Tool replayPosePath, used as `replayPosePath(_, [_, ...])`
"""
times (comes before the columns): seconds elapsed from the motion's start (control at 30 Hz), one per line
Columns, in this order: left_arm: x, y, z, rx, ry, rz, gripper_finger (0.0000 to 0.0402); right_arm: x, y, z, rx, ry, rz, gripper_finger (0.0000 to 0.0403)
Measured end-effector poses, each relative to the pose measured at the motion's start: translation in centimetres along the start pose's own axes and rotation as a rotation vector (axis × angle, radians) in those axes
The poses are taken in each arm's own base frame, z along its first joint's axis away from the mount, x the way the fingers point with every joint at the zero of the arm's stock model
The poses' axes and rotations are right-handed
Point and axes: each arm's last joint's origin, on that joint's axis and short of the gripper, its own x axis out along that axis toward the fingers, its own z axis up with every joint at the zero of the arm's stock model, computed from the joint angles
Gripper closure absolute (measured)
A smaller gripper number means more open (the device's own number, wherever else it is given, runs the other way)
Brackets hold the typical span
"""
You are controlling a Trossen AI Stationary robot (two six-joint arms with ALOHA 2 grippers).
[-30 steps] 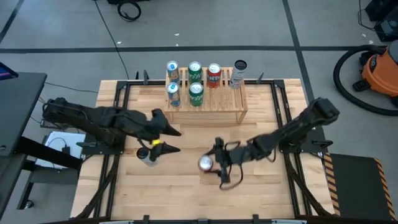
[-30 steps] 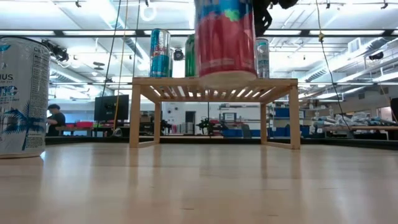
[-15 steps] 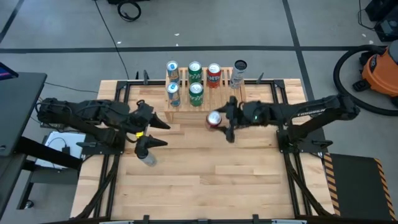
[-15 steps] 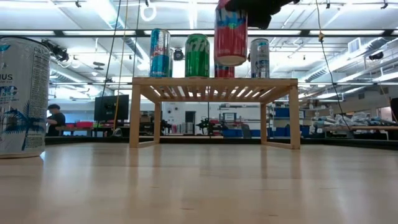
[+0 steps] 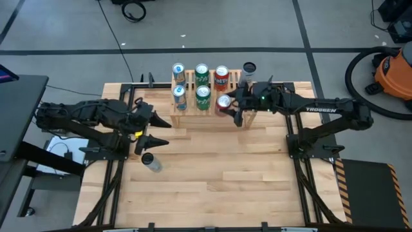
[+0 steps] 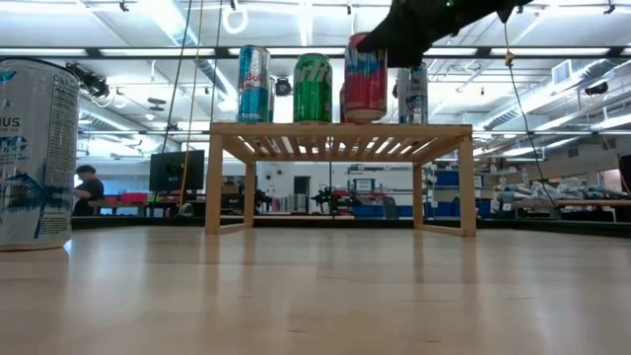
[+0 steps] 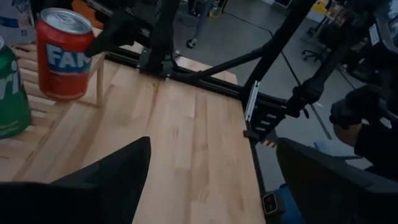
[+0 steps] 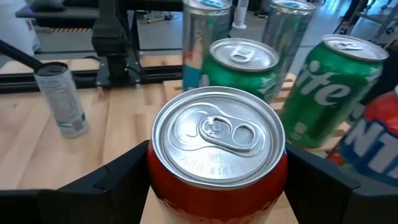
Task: Place canned beverage on shelf
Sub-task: Align the orange soda can with the other orange soda can on the shelf
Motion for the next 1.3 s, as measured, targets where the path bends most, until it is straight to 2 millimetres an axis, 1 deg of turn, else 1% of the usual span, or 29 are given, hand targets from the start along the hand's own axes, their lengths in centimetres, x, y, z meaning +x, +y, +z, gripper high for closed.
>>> replayPosePath(0.17, [0.0,0.0,0.0,0.010,0.002,0.002,0.0054,0.1,-1.4,-0.2,-0.015,0.007,-0.031,0.0090])
replayPosePath(0.43, [0.0,0.0,0.0,0.035,0.001,0.002,0.0054,1.2,-3.0,-0.7,-0.018,0.007,-0.033,0.0090])
replayPosePath(0.57, [0.0,0.0,0.0,0.032,0.001,0.002,0.0054,1.3,-3.2,-0.7,-0.013,0.002,-0.001,0.0087])
replayPosePath(0.87, [0.0,0.0,0.0,0.028,0.003,0.003,0.0054,1.1,-3.5,-0.8,-0.009,0.012,-0.010,0.0050])
replayPosePath(1.0, [0.0,0.0,0.0,0.028,0.003,0.002,0.0054,1.2,-3.6,-0.9,-0.010,0.018,-0.038,0.0040])
replayPosePath(1.3, [0.0,0.0,0.0,0.031,0.005,0.003,0.0054,1.2,-3.7,-0.7,-0.103,0.010,-0.073,0.0029])
